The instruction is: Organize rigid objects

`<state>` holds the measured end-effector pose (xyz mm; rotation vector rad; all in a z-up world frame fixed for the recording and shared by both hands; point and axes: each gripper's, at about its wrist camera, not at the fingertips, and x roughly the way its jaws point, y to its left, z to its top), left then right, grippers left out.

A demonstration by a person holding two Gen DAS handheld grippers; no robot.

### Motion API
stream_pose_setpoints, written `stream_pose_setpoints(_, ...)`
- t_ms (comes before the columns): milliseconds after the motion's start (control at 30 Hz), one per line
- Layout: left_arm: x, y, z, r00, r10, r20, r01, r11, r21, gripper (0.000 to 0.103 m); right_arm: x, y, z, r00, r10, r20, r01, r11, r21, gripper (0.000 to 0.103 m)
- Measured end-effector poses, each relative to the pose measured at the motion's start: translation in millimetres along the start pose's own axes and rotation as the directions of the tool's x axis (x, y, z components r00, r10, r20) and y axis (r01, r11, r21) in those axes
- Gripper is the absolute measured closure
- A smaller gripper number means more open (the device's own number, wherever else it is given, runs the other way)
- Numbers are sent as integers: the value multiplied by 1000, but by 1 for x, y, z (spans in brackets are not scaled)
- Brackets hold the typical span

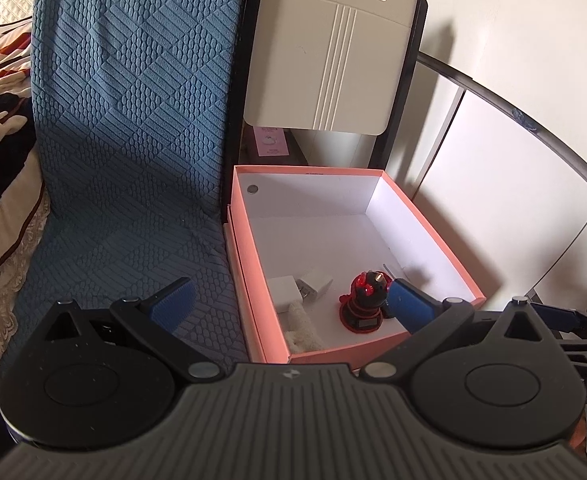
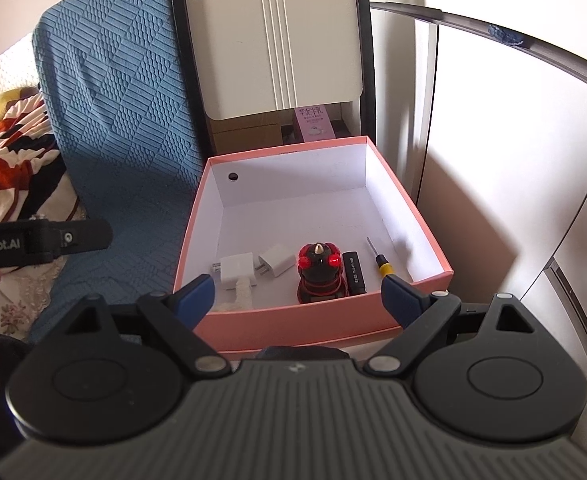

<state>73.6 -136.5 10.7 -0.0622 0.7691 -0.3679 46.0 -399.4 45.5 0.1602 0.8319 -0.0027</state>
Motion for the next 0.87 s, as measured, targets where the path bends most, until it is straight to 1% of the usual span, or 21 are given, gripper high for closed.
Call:
stream_pose_setpoints(333,-5,-1,-1,1000,-12,17,12,1000,13,0,-5,-3,-1,1000,-12,11,12,1000,10,11)
stream_pose_setpoints(867,-9,-1,0,1000,-5,28,4,1000,8,0,-5,-1,-3,1000,-13,12,13,1000,0,11)
